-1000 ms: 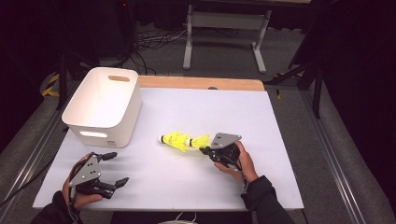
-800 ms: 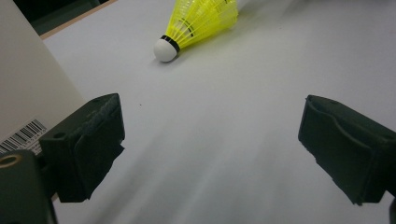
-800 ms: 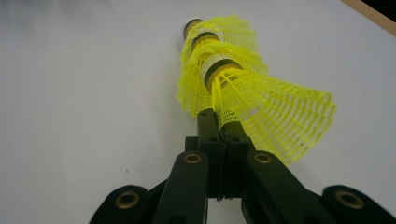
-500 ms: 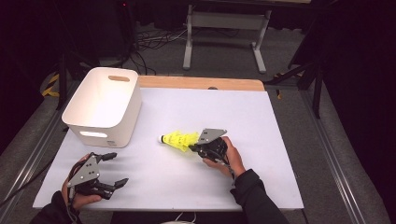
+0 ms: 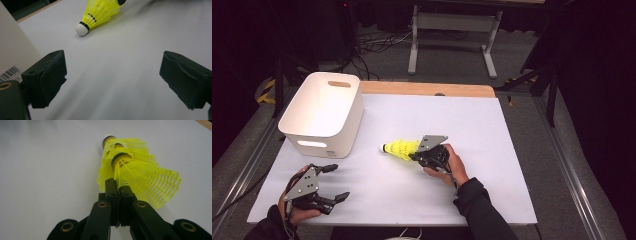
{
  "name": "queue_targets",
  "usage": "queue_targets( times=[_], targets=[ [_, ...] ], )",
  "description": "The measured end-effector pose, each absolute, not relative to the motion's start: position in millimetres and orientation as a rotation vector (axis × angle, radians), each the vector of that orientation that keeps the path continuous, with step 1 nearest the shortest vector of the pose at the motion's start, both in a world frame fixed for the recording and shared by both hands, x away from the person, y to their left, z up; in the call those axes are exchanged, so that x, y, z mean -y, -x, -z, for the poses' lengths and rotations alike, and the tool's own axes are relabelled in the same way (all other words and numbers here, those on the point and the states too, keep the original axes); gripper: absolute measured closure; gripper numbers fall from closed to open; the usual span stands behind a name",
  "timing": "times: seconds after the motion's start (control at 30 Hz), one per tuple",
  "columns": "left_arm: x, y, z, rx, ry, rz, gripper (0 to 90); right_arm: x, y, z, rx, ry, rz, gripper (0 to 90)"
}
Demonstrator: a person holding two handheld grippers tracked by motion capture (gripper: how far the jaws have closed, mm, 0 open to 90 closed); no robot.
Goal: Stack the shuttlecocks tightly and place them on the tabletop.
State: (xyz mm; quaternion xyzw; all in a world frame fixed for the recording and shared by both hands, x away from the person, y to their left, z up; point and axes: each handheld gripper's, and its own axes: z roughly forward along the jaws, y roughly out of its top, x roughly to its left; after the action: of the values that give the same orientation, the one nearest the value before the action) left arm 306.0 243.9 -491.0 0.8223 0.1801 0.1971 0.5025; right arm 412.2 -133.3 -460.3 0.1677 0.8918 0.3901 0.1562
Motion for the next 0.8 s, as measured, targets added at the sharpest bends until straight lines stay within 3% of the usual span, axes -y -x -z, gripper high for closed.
queue_targets(
  times=[0.8],
  targets=[
    [-242.1, -305.6, 491.6, -0.416, -1.993, -0.466, 8.2, 132.4, -420.3, 473.4, -2.578, -0.561, -1.121, 79.7]
  ],
)
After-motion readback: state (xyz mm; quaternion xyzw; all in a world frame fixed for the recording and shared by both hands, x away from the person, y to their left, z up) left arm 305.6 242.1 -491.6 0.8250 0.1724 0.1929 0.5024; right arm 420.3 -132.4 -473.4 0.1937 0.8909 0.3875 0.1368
